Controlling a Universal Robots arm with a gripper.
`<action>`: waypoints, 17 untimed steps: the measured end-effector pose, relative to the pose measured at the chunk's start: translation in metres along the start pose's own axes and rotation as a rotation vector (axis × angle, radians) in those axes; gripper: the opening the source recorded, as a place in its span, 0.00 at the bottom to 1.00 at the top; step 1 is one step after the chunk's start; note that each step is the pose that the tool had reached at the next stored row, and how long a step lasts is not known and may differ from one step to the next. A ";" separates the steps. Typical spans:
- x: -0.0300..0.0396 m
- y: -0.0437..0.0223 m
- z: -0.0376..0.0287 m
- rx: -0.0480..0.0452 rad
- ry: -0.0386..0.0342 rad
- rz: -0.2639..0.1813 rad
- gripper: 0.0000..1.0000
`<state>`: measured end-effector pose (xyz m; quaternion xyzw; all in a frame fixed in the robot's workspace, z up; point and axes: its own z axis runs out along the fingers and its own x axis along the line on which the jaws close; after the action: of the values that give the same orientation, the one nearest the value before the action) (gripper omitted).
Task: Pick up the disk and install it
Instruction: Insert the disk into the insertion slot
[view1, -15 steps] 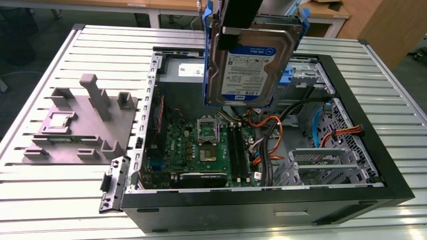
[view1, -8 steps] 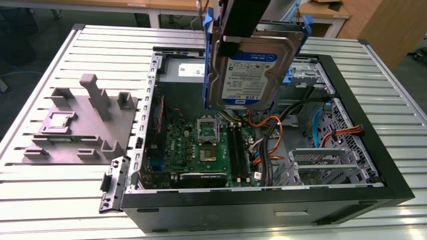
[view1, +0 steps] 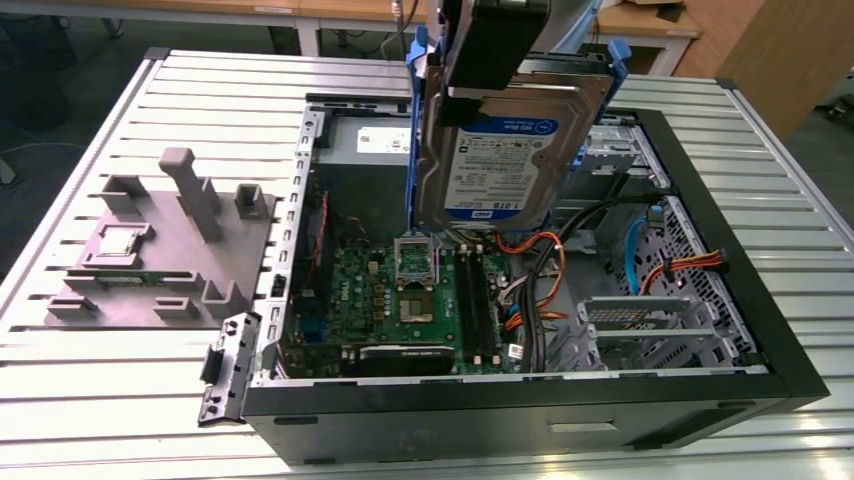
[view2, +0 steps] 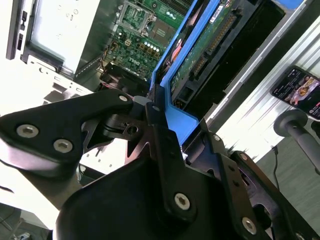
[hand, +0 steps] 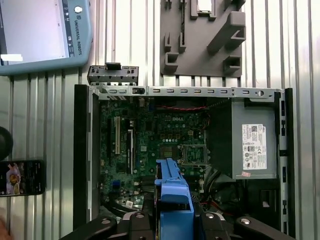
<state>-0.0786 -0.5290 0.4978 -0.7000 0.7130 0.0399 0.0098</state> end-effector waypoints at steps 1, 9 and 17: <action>0.0000 0.0000 0.0000 -0.0001 0.0000 0.000 0.36; 0.0001 -0.0001 -0.0001 -0.0001 0.0001 0.000 0.36; 0.0001 -0.0063 -0.0002 -0.0001 0.0001 0.000 0.36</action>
<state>-0.0723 -0.5291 0.4977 -0.7001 0.7129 0.0399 0.0097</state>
